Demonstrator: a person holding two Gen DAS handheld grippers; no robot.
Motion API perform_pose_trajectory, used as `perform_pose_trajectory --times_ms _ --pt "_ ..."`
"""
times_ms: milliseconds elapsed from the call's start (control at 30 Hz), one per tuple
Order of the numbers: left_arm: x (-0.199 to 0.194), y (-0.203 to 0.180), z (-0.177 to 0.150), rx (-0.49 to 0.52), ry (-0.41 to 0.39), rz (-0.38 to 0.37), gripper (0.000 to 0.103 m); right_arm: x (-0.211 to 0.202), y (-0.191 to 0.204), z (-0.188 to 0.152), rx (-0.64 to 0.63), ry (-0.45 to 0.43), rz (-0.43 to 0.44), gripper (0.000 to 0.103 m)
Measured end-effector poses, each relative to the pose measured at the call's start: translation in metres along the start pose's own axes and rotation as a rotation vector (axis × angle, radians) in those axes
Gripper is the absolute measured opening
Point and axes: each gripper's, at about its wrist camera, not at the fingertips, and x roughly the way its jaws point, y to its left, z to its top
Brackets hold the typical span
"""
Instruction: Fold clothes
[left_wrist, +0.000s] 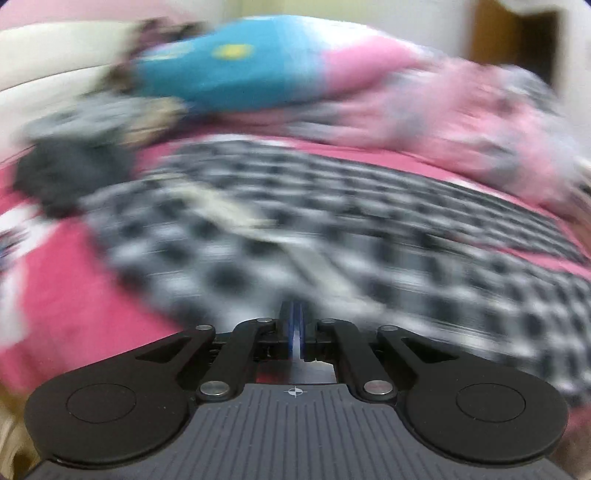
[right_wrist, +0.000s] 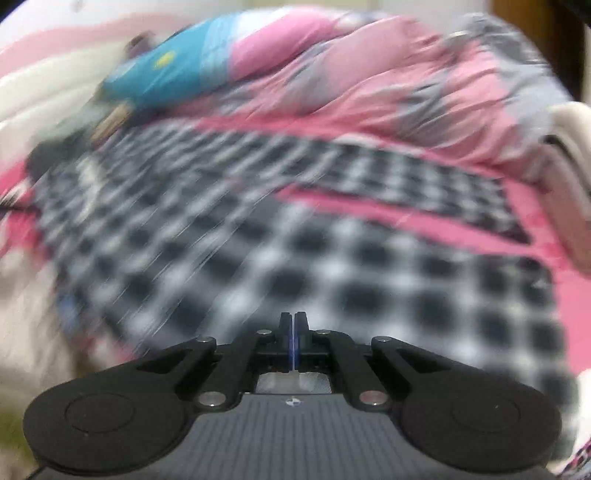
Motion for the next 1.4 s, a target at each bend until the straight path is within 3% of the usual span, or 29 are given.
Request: perform_pose_trajectory --times_ms 67,133,267,367,433,533,667,733,900,1000,1067,1133,1233,1267,1300,1400 --pt "0.007 -0.036 -0.004 0.087 0.048 -0.147 0.012 0.013 -0.006 -0.007 0.024 0.03 -0.034 0.001" --pt "0.013 -0.072 -0.011 0.177 0.089 -0.281 0.016 0.016 -0.008 -0.026 0.038 0.115 -0.048 0.001" --pt "0.018 -0.113 -0.029 0.293 0.123 -0.365 0.016 -0.01 -0.004 -0.053 0.074 0.188 -0.107 0.001" --pt "0.021 -0.119 -0.028 0.289 0.131 -0.404 0.016 -0.028 0.005 -0.045 0.097 0.098 -0.041 0.001" --pt "0.023 -0.121 -0.025 0.287 0.13 -0.396 0.016 -0.029 0.021 -0.039 0.047 0.022 0.032 0.001" --pt "0.02 -0.119 -0.023 0.282 0.128 -0.37 0.016 -0.005 0.051 -0.03 0.002 -0.003 0.141 0.001" --pt "0.015 -0.115 -0.035 0.271 0.165 -0.377 0.016 0.018 0.061 -0.049 -0.021 0.152 0.104 0.001" --pt "0.014 -0.113 -0.042 0.256 0.194 -0.378 0.016 0.01 0.065 -0.05 -0.021 0.163 0.163 0.001" --pt "0.015 -0.104 -0.047 0.188 0.238 -0.358 0.016 0.011 0.1 -0.025 -0.129 0.012 0.254 0.001" --pt "0.011 -0.09 -0.041 0.146 0.229 -0.321 0.016 0.045 0.108 -0.034 -0.132 0.156 0.31 0.001" --pt "0.008 -0.076 -0.039 0.112 0.226 -0.304 0.016 0.045 0.114 -0.042 -0.157 0.236 0.384 0.0" --pt "0.008 -0.065 -0.039 0.089 0.228 -0.28 0.016 0.035 0.124 -0.037 -0.21 0.192 0.362 0.0" --pt "0.01 -0.052 -0.038 0.059 0.234 -0.237 0.016 0.025 0.13 -0.01 -0.197 0.031 0.389 0.0" --pt "0.009 -0.049 -0.037 0.051 0.235 -0.229 0.016 0.029 0.132 -0.006 -0.201 0.015 0.392 0.0" --pt "0.009 -0.046 -0.036 0.046 0.233 -0.226 0.016 0.038 0.135 -0.005 -0.215 0.024 0.393 0.0" --pt "0.006 -0.038 -0.035 0.035 0.228 -0.214 0.016 0.069 0.147 -0.027 -0.246 0.173 0.45 0.0"
